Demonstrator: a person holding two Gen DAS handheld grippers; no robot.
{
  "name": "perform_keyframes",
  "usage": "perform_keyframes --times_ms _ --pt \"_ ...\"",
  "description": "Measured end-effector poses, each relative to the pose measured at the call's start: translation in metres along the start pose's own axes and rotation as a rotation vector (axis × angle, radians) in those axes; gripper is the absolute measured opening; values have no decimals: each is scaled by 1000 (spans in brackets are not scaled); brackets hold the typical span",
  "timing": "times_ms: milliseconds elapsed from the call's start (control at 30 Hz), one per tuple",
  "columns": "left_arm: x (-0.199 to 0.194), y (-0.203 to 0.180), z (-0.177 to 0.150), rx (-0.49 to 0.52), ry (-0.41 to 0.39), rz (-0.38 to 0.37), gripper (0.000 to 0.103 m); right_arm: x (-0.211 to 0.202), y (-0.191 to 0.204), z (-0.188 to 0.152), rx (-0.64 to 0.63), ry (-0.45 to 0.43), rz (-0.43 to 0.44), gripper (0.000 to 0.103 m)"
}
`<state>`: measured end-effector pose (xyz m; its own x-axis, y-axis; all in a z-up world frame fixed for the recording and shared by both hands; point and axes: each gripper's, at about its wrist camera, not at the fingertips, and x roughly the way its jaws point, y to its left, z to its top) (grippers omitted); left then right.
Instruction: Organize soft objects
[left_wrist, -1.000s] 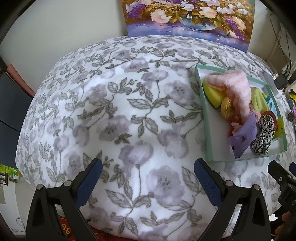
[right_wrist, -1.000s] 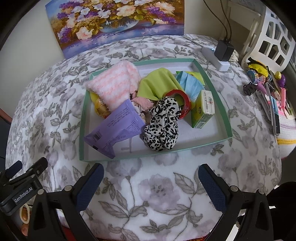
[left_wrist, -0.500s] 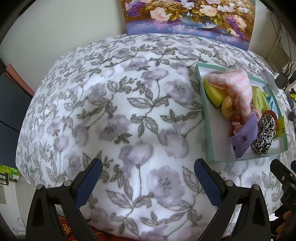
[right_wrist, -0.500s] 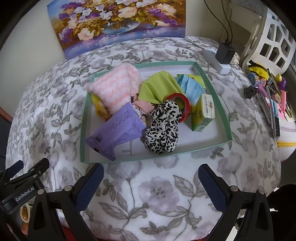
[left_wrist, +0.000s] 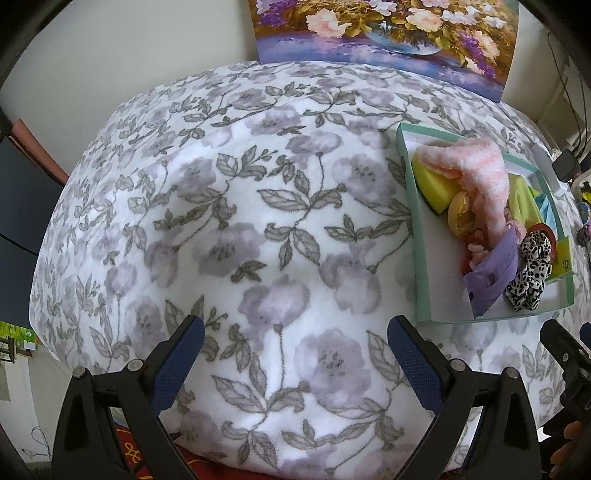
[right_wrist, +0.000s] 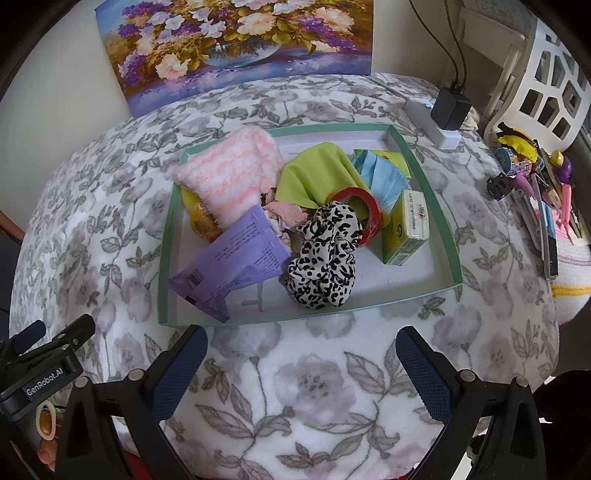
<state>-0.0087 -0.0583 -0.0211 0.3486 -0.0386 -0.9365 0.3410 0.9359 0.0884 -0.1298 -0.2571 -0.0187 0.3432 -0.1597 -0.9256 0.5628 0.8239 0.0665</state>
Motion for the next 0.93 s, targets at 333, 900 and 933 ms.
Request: perform_keyframes --times_ms 333,900,933 --pt "1 1 1 -5 5 1 99 1 1 0 -4 1 -4 103" --pt "-2 -1 0 -1 -14 -8 99 4 -3 0 -10 3 -8 103" --pt "-3 -1 0 -5 -15 -17 99 4 -2 0 -8 3 -8 103"
